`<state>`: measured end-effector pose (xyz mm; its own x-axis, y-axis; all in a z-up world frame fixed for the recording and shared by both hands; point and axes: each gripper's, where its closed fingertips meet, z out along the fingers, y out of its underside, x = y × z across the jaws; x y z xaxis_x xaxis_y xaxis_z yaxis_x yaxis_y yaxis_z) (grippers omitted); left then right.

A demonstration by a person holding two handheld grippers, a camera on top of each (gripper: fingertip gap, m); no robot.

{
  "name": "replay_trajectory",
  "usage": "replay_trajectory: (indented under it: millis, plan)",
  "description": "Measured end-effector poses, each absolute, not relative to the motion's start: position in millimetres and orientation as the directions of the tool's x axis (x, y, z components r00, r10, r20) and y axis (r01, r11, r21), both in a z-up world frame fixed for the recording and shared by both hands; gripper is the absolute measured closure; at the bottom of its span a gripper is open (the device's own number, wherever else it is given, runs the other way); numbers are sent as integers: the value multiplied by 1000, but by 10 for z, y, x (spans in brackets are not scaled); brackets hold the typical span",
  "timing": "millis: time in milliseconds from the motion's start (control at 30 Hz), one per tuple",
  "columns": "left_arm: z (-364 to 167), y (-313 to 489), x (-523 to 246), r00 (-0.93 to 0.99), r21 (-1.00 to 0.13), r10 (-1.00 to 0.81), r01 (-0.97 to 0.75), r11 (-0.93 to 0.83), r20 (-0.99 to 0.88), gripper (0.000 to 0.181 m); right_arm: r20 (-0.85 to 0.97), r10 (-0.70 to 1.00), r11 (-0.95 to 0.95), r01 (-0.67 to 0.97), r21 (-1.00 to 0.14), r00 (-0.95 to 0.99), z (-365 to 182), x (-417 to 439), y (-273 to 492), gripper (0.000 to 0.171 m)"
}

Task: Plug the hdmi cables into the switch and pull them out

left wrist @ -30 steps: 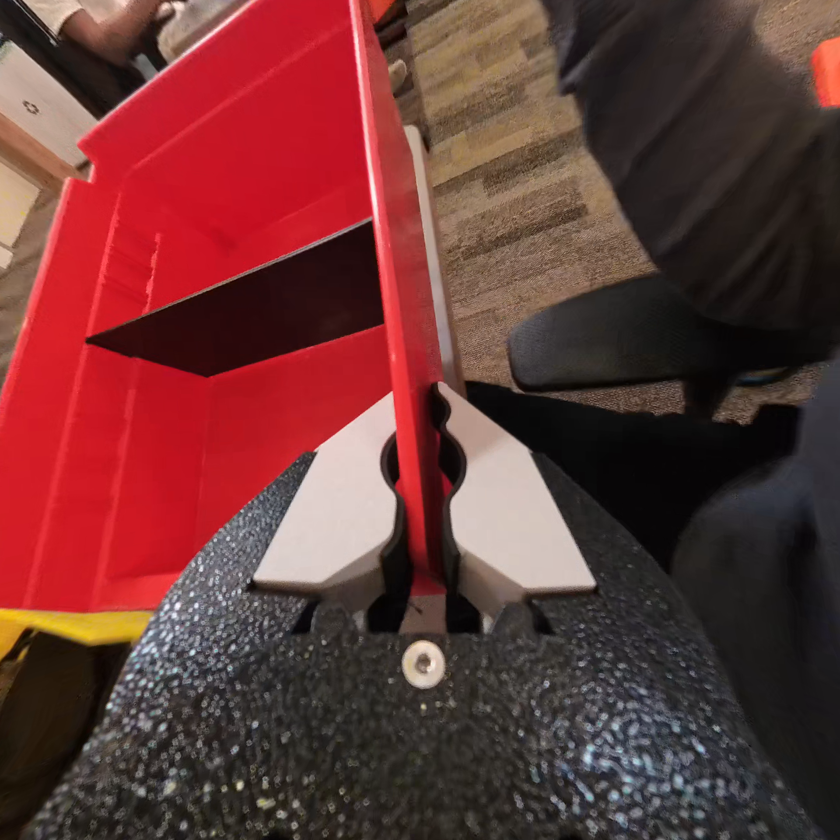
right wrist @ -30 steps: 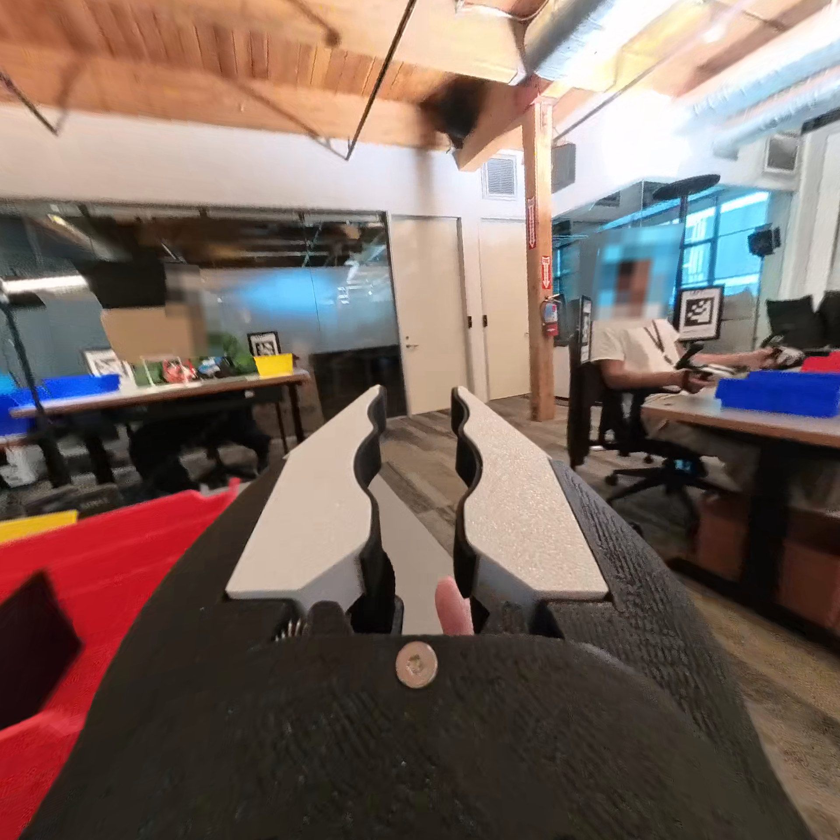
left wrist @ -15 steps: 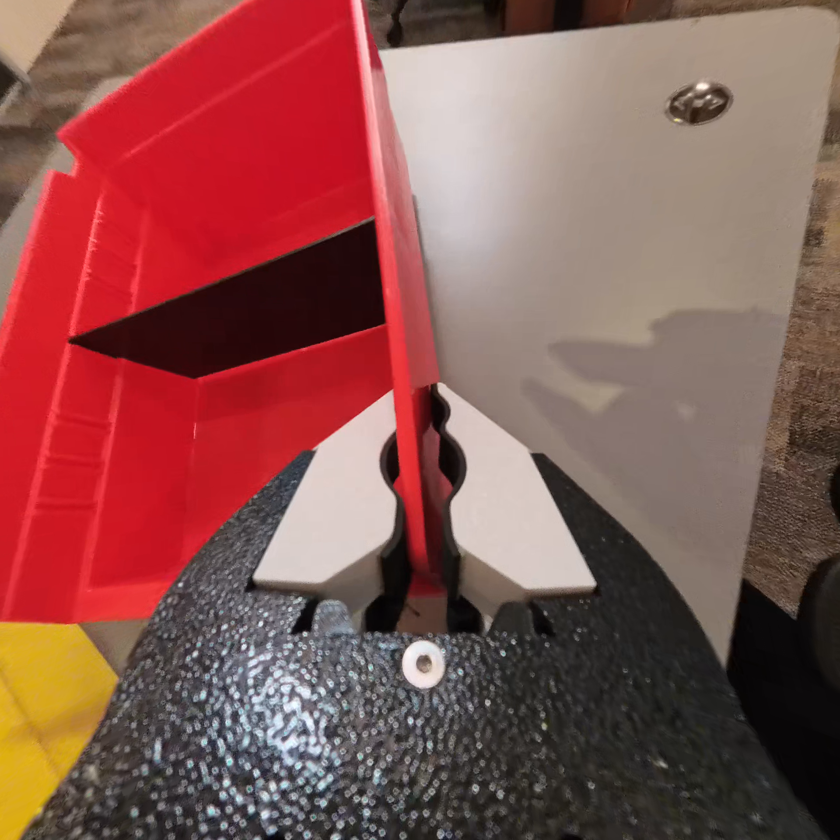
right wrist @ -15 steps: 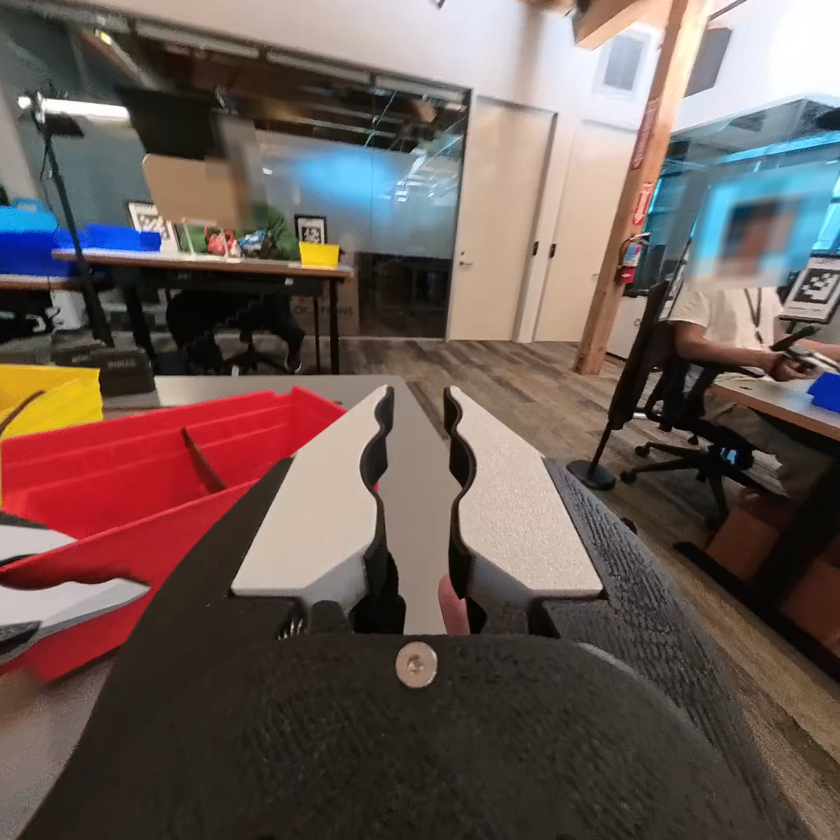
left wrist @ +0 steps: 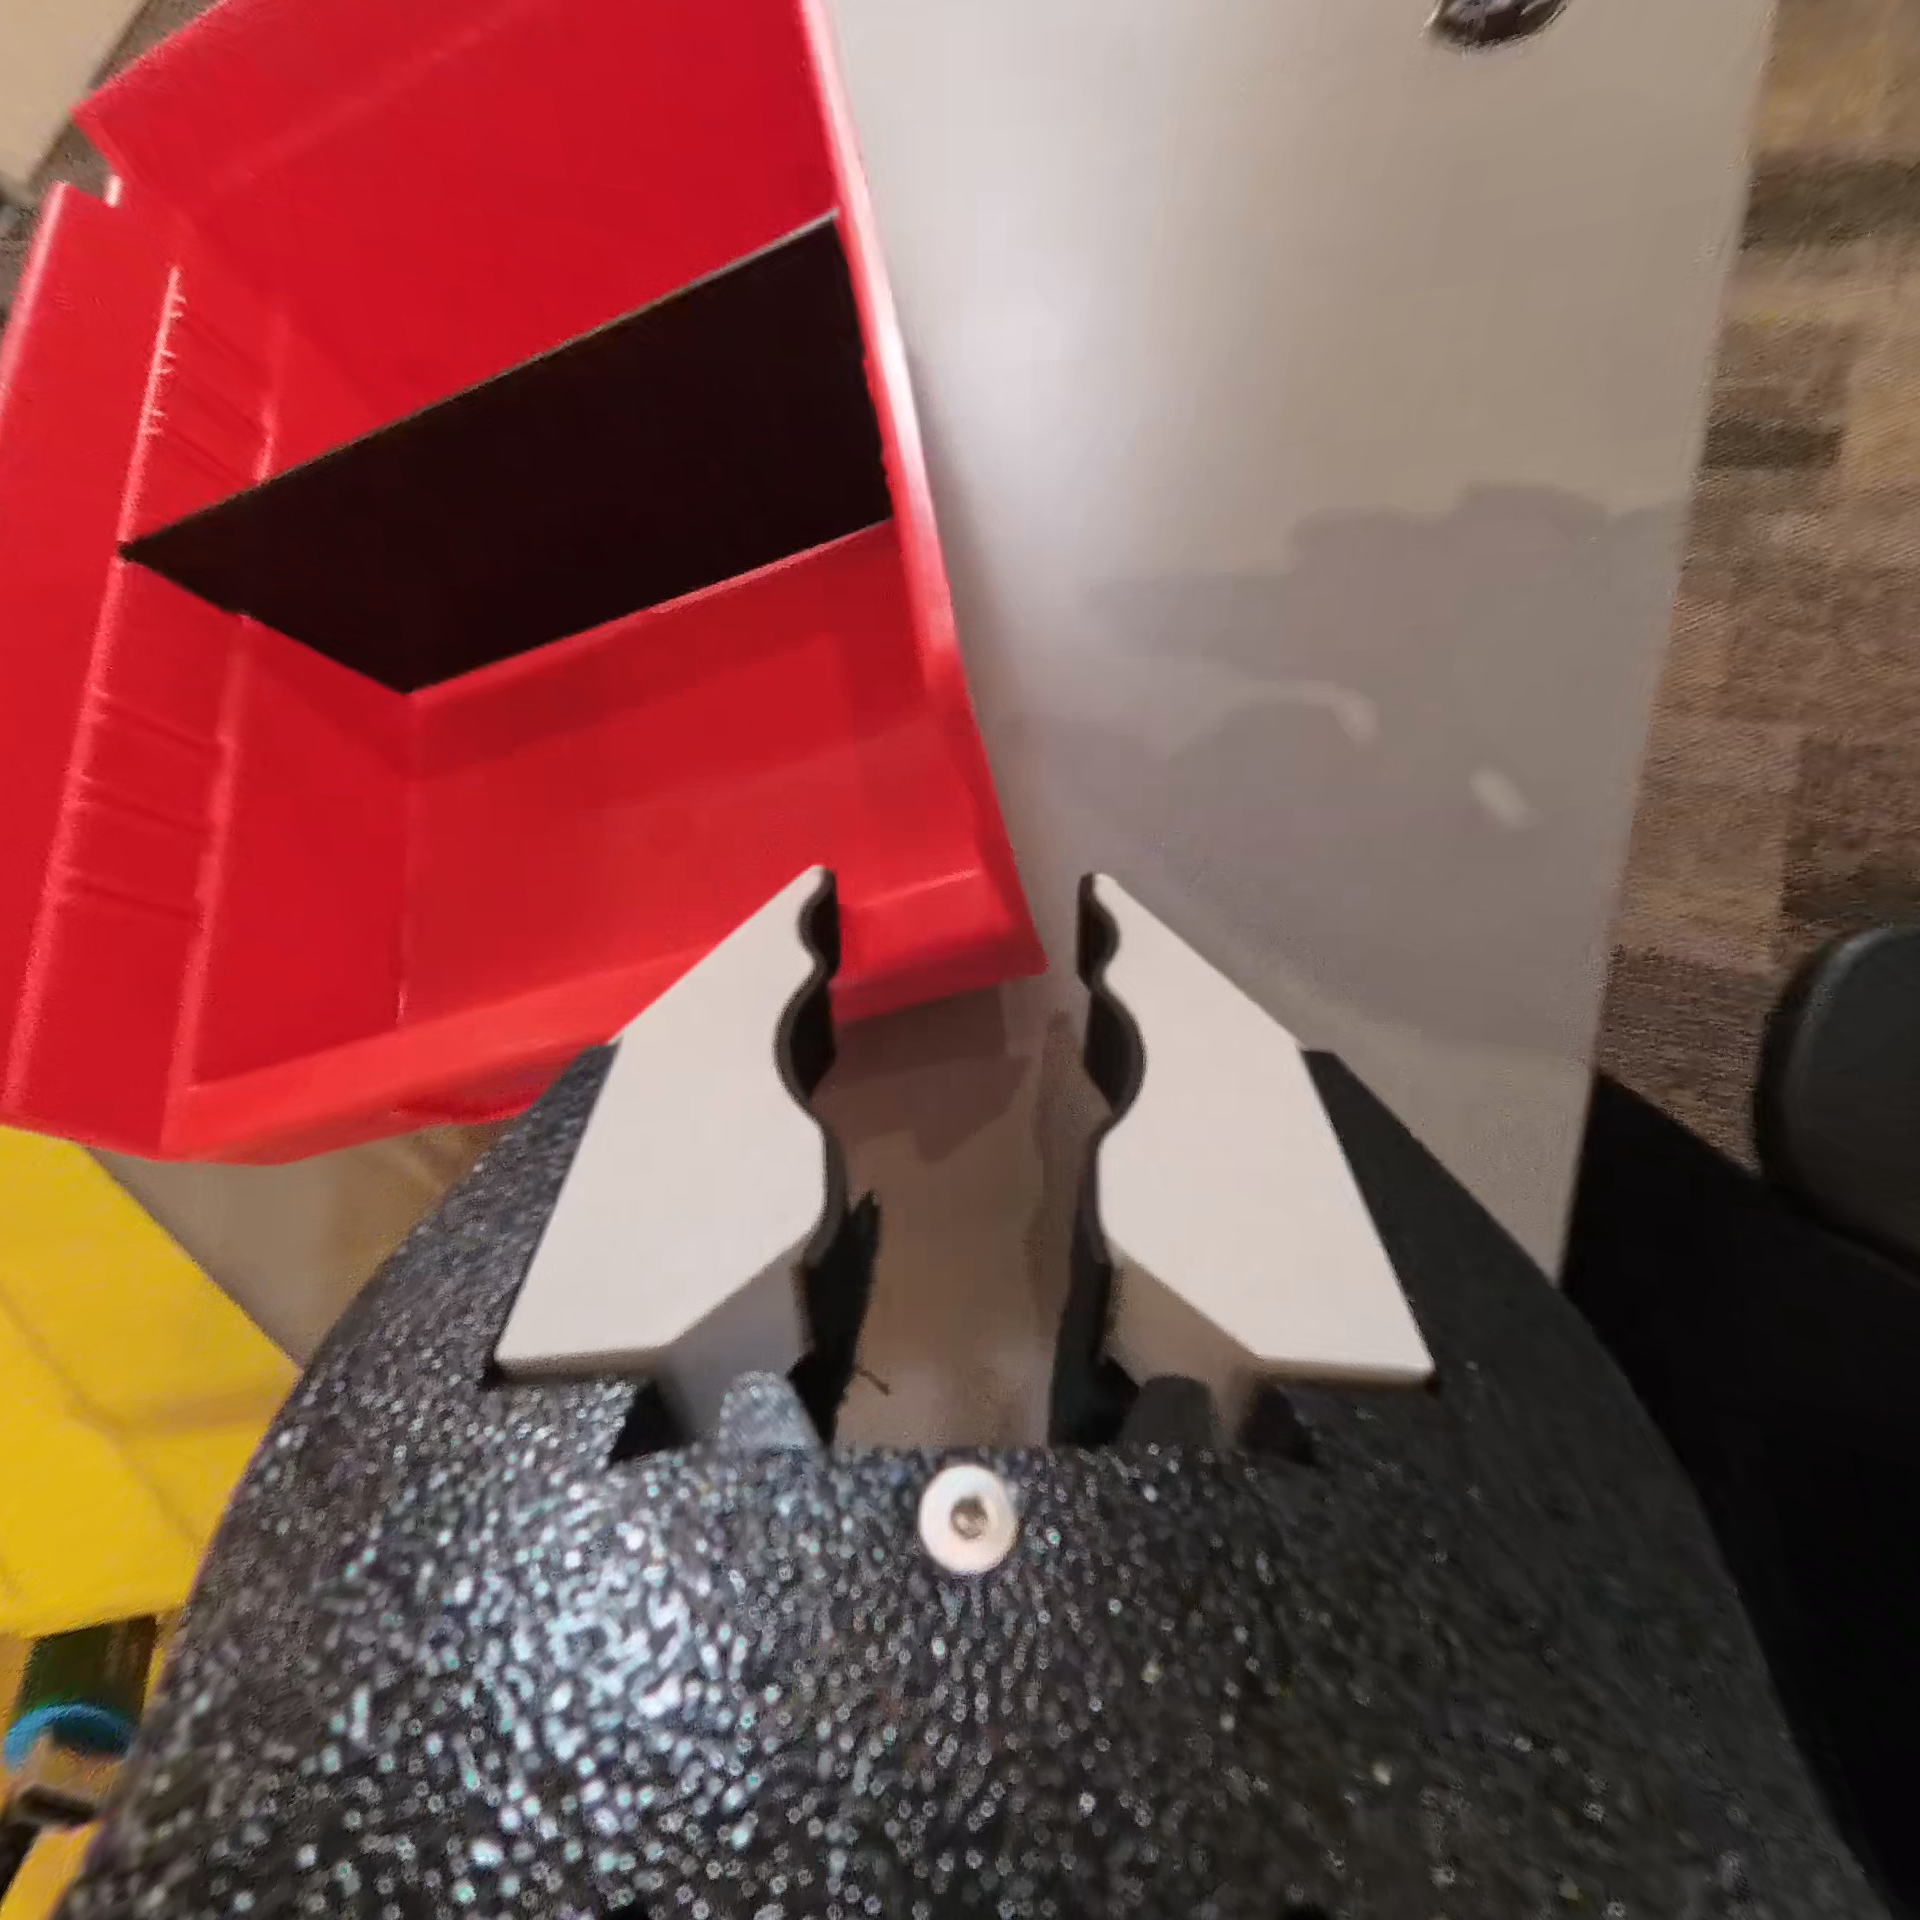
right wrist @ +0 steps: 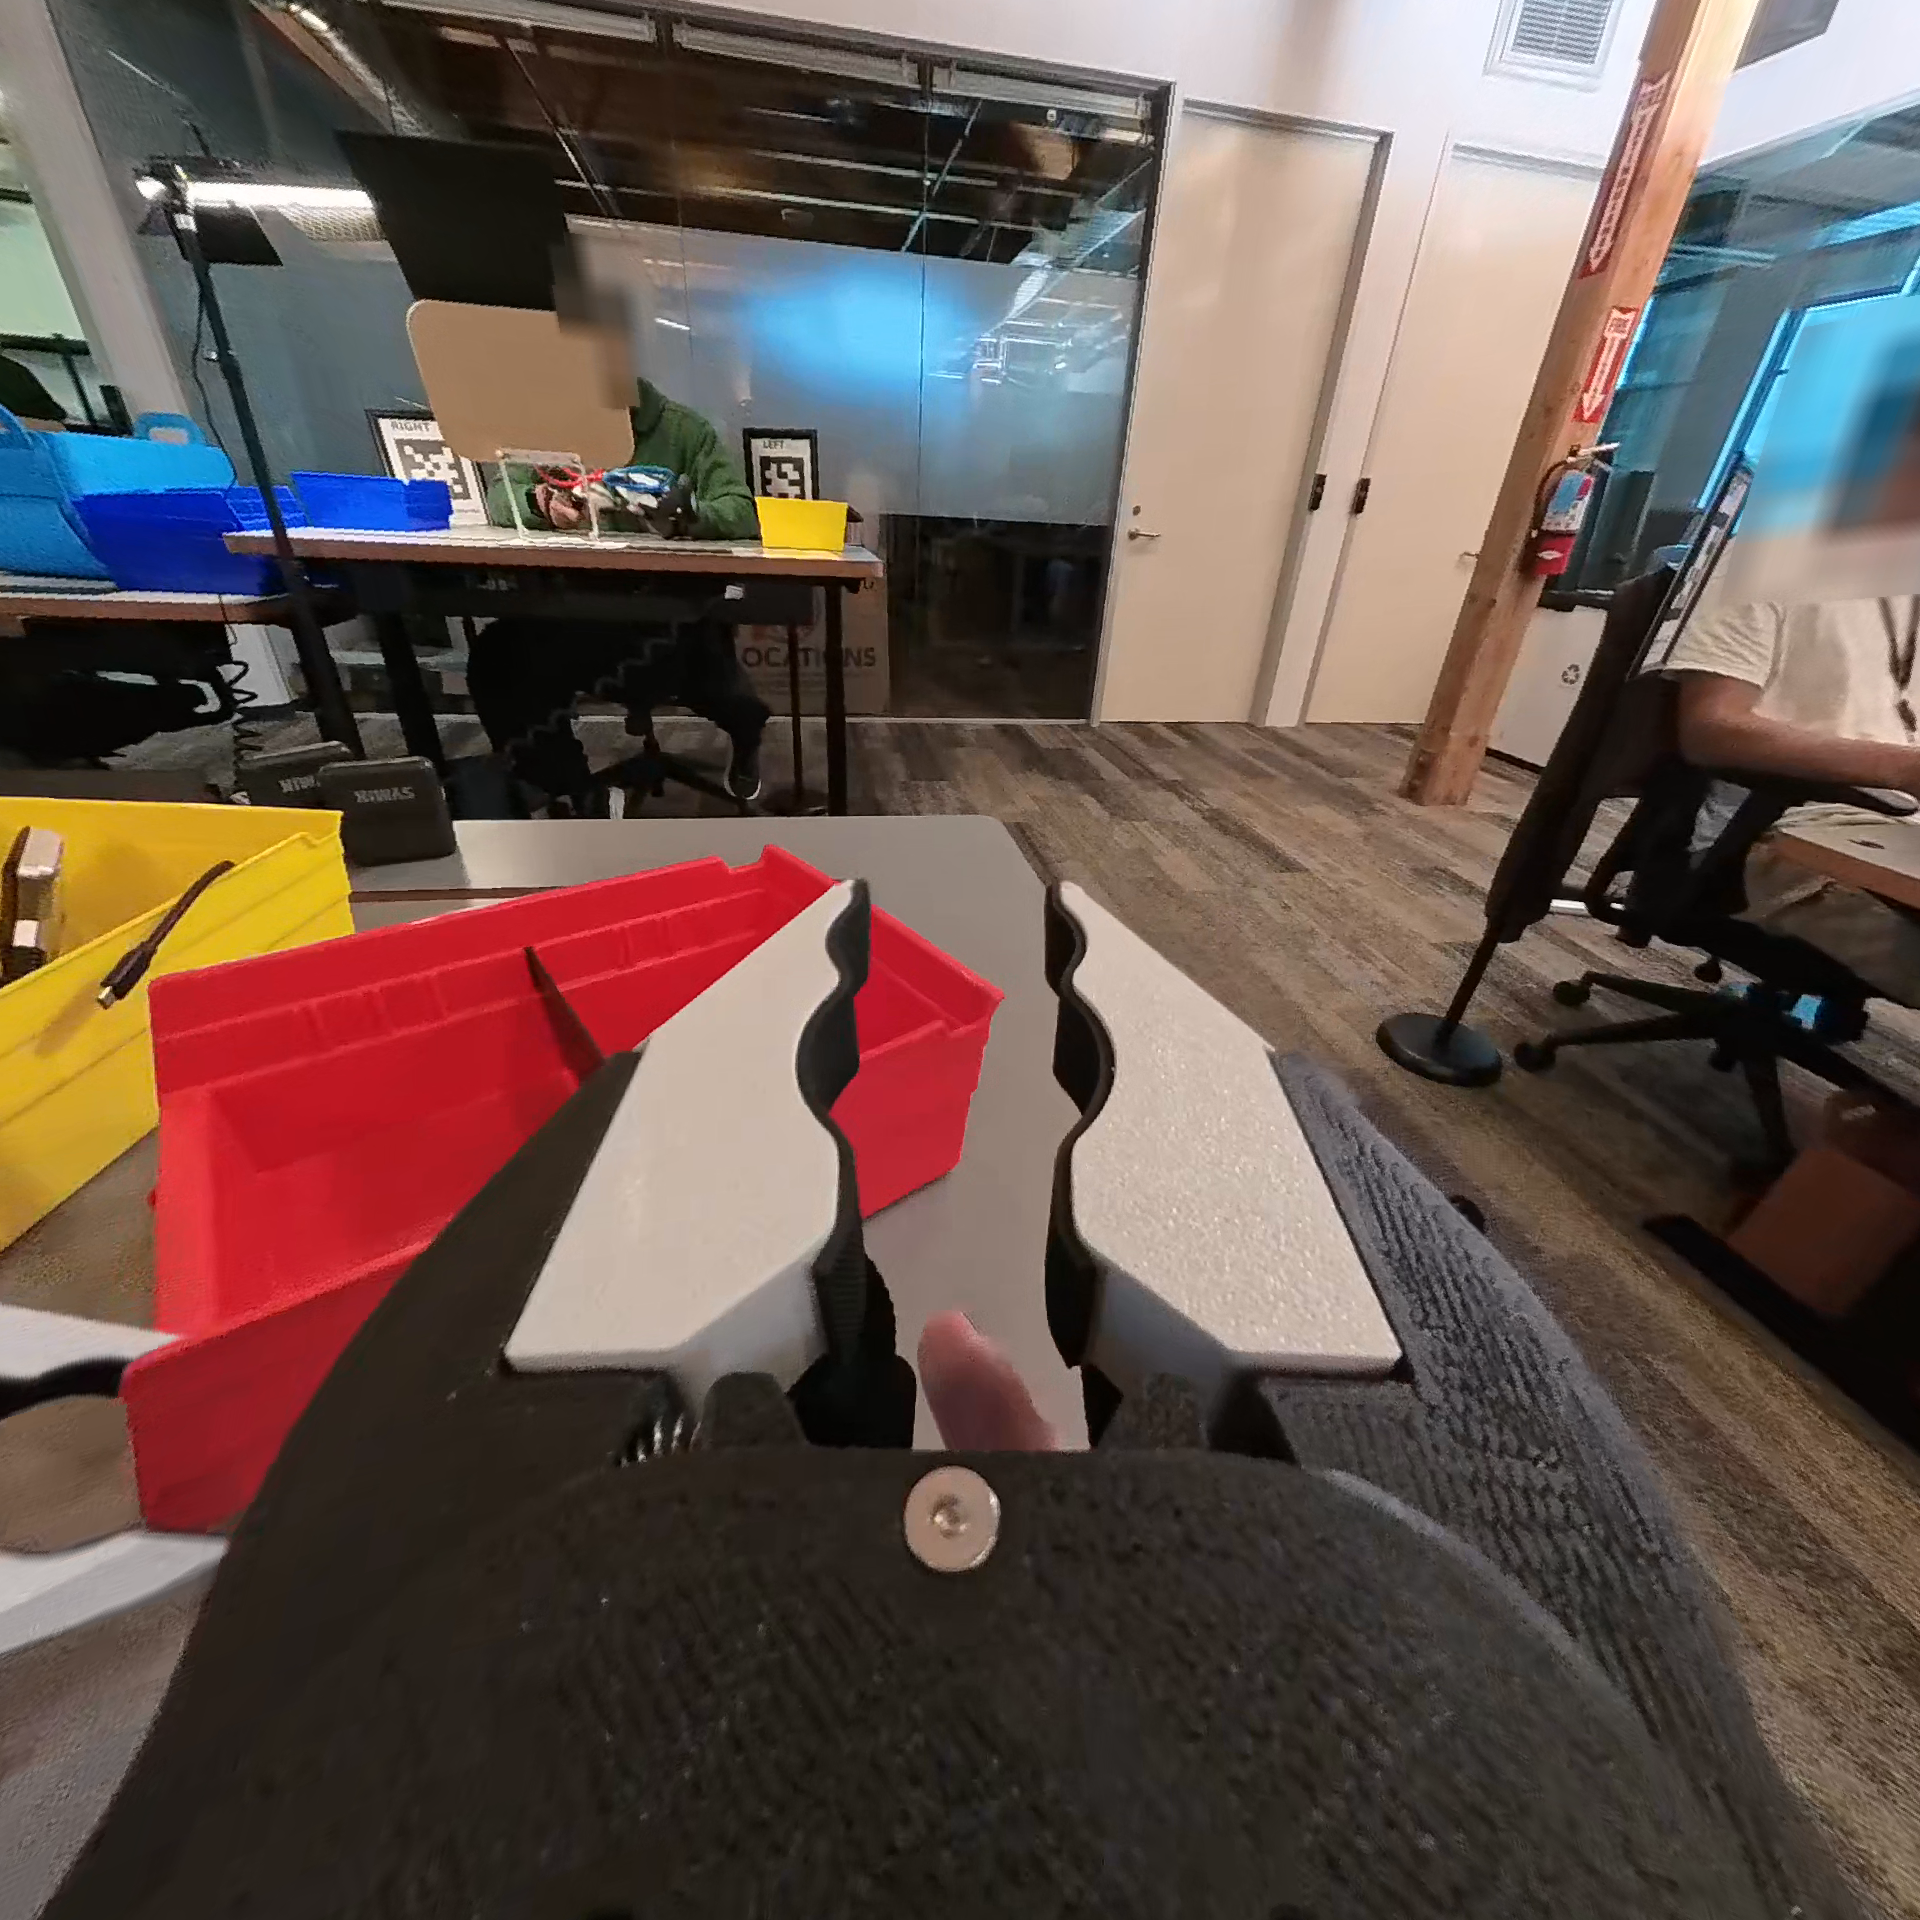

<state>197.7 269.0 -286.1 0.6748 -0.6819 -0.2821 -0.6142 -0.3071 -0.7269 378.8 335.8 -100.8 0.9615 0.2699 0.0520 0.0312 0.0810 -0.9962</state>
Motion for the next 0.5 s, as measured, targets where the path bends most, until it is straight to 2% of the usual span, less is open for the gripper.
replay_trajectory:
  millis: [100,200,233,300,333,433,500]
  plan:
    - [-2801,2699,2141,655,-750,-700,-607,-265,-283,174,58,281,59,43,-997,958,-1057,3764,3374,139]
    - [-2807,2687,2461,613,-760,-737,-613,-216,-285,168,70,272,55,57,-997,960,-1077,3776,3392,139]
    - [-2824,2661,2609,578,-766,-761,-619,-175,-294,160,83,282,65,67,-996,956,-1072,3761,3389,138]
    - [-2864,2504,2855,470,-761,-826,-644,-79,-311,130,141,337,129,103,-986,931,-1028,3666,3348,135]
    - [-2842,2445,2904,443,-763,-831,-645,-37,-335,127,178,371,160,126,-979,911,-1019,3604,3314,130]
    - [-2605,2327,2843,455,-799,-772,-590,113,-445,129,282,517,175,223,-959,808,-1155,3353,3182,101]
    - [-2398,2346,2580,535,-800,-651,-568,194,-538,131,345,601,155,319,-935,721,-1362,3199,3106,79]
